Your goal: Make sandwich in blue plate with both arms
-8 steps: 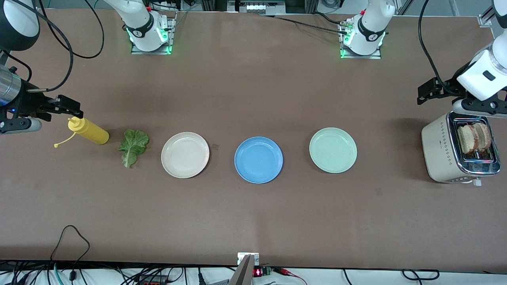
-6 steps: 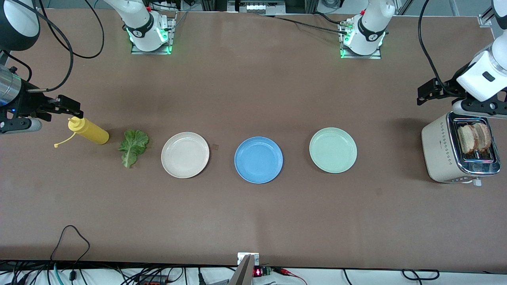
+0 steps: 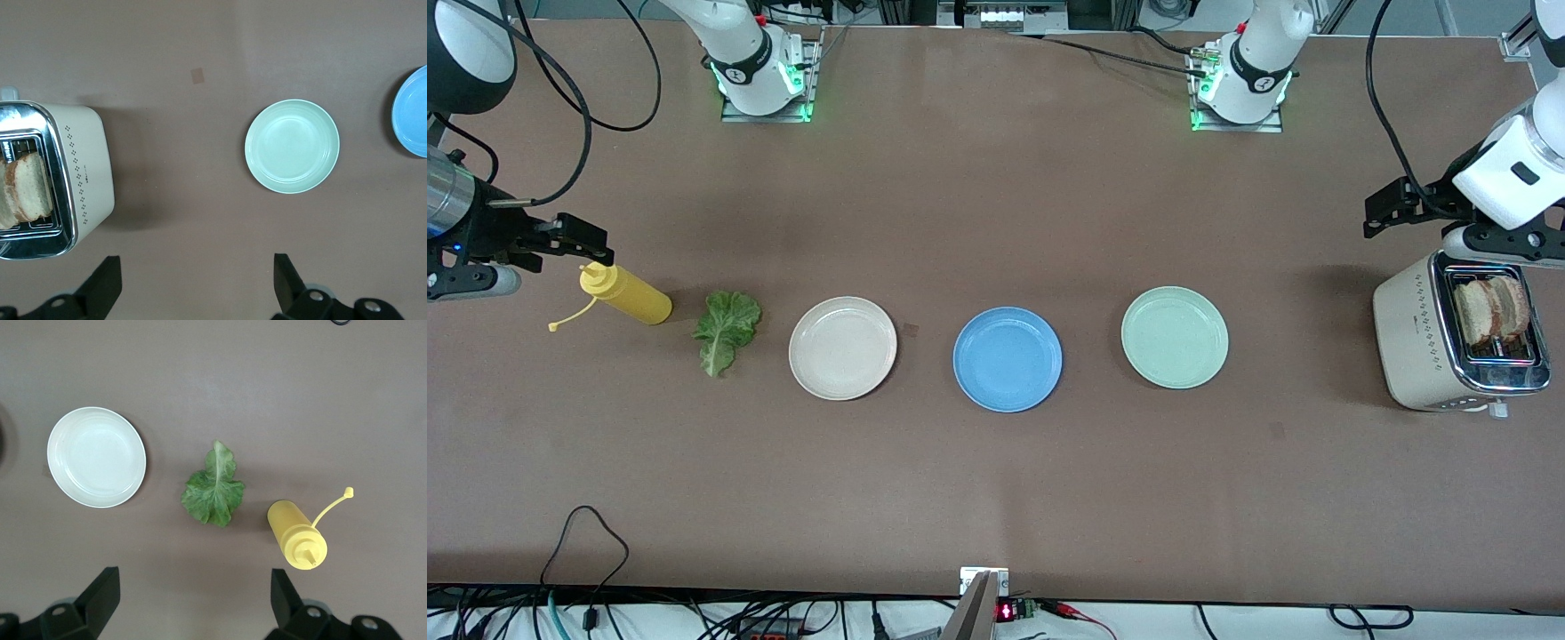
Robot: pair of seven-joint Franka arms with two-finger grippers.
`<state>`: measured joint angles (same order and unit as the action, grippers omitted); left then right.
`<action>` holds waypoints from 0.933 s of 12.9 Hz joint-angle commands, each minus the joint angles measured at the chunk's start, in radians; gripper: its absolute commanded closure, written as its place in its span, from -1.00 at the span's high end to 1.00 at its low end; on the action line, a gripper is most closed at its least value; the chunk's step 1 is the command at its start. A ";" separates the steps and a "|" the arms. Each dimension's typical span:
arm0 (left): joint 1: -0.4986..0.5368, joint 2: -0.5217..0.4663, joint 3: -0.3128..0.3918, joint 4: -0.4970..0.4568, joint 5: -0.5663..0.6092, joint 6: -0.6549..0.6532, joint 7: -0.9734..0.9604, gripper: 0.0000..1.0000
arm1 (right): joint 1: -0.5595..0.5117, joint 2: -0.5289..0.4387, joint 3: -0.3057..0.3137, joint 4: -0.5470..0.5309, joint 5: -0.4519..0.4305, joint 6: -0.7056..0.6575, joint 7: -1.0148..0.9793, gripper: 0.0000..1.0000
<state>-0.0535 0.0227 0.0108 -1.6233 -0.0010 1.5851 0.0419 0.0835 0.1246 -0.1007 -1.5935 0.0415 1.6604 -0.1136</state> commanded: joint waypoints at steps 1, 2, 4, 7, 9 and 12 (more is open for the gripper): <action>-0.008 0.017 0.003 0.036 0.016 -0.056 -0.017 1.00 | -0.004 -0.003 0.003 0.006 -0.003 -0.011 0.006 1.00; -0.008 0.017 0.003 0.036 0.015 -0.068 -0.019 1.00 | -0.005 -0.003 0.003 0.006 -0.003 -0.014 0.006 1.00; -0.008 0.017 0.003 0.036 0.015 -0.074 -0.019 1.00 | -0.010 0.000 0.001 0.006 -0.003 -0.013 0.008 1.00; -0.006 0.023 0.004 0.034 0.013 -0.079 -0.022 1.00 | -0.007 0.000 0.001 0.007 -0.003 -0.019 0.008 1.00; -0.003 0.025 0.006 0.034 0.013 -0.080 -0.024 1.00 | -0.014 0.001 -0.001 0.006 -0.002 -0.021 0.008 1.00; -0.003 0.026 0.006 0.034 0.013 -0.105 -0.024 1.00 | -0.037 0.006 -0.004 0.006 0.000 -0.021 0.008 1.00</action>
<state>-0.0529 0.0335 0.0128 -1.6230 -0.0010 1.5115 0.0255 0.0667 0.1267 -0.1075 -1.5945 0.0411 1.6519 -0.1136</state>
